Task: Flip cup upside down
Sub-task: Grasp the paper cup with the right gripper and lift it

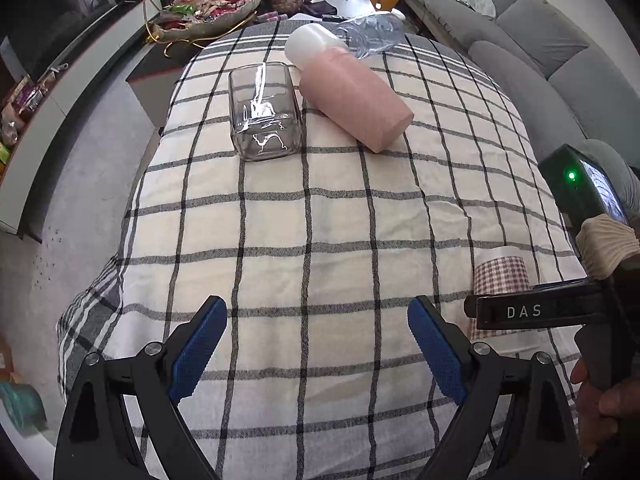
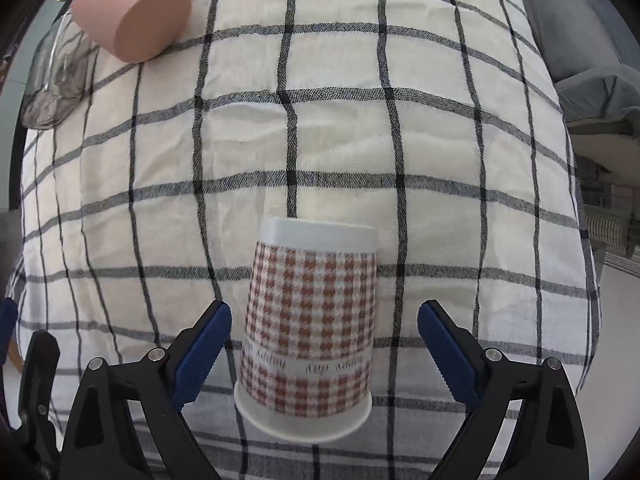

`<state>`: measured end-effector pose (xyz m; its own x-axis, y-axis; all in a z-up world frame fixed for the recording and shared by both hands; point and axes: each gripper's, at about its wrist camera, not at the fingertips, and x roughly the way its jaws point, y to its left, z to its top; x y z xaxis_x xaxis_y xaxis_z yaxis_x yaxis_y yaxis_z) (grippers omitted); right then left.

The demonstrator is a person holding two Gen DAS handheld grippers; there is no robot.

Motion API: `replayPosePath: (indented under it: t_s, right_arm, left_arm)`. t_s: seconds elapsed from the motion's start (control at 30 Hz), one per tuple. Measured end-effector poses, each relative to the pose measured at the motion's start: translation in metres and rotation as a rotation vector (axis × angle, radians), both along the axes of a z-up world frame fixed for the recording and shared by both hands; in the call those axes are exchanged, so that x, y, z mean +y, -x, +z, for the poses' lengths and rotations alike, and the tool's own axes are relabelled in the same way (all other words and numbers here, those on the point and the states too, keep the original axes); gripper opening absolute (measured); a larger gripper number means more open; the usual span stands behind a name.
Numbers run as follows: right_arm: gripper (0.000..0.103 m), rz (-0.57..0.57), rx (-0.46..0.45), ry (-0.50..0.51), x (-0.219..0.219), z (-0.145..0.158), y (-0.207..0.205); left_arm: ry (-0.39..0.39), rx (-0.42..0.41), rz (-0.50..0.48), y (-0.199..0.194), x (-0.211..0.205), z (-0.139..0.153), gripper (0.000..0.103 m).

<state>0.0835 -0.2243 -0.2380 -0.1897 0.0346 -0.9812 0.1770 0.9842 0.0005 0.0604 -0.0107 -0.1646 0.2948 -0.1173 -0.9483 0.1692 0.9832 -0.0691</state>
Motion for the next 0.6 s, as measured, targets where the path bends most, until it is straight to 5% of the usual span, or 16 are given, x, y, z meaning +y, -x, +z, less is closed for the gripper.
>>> replayPosePath:
  t_s: [0.07, 0.23, 0.37, 0.5, 0.6]
  right_arm:
    - [0.094, 0.0, 0.007, -0.003, -0.001, -0.004, -0.002]
    - [0.062, -0.02, 0.064, -0.049, -0.002, -0.018, -0.006]
    - [0.061, -0.041, 0.026, -0.069, -0.005, -0.015, -0.006]
    - [0.061, -0.054, -0.103, -0.094, -0.009, 0.009, -0.01]
    - [0.061, -0.038, -0.337, -0.084, -0.003, 0.037, -0.011]
  left_arm:
    - [0.0, 0.003, -0.005, -0.002, -0.001, -0.001, 0.093]
    - [0.008, 0.019, -0.01, -0.007, -0.001, -0.004, 0.093]
    - [0.002, 0.01, -0.005, -0.01, 0.001, -0.004, 0.093]
    - [0.01, -0.024, 0.023, -0.009, 0.009, -0.002, 0.093]
    - [0.053, -0.107, 0.106, -0.007, 0.023, 0.002, 0.093]
